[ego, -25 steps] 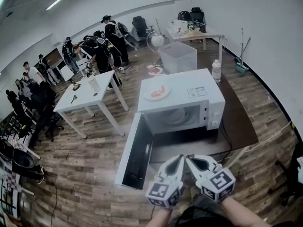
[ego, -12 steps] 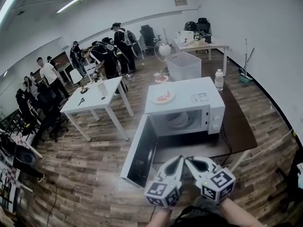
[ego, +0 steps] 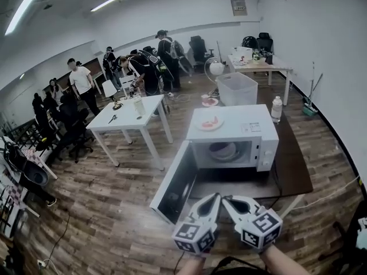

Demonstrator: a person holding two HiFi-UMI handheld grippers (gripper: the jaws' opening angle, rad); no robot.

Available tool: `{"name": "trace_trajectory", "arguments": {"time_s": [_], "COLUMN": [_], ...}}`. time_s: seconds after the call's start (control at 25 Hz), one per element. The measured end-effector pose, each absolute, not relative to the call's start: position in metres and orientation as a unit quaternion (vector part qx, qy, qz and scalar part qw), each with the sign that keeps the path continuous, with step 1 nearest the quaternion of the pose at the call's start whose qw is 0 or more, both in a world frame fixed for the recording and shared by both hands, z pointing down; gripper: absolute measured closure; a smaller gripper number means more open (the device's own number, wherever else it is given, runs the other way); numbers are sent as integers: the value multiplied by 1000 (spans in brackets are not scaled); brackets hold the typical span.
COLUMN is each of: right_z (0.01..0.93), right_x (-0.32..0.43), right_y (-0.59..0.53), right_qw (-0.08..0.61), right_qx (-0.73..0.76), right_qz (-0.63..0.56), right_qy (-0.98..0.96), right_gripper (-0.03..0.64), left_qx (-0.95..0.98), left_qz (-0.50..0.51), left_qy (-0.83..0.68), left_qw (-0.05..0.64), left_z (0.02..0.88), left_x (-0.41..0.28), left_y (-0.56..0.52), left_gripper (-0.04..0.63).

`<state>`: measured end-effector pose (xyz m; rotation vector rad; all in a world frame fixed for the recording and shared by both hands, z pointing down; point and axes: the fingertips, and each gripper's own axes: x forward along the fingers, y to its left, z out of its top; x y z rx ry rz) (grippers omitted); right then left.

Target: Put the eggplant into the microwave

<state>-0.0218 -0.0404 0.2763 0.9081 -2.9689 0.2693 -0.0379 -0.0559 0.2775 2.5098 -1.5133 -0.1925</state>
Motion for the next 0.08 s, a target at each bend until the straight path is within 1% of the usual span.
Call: {"name": "trace_trajectory", "arguments": {"time_s": [0.08], "right_z": [277], "right_x": [-18], "right_y": [-34], "right_qw": [10], "right_qx": [289], "right_qz": [95], "right_qy": [-953], "right_gripper": [617], "left_qx": [847], "left_qz": [-66], "left_qy": [-515], "left_qw": [112], "left_z": [281], "left_x": [-34], "left_y": [-48], "left_gripper": [595]}}
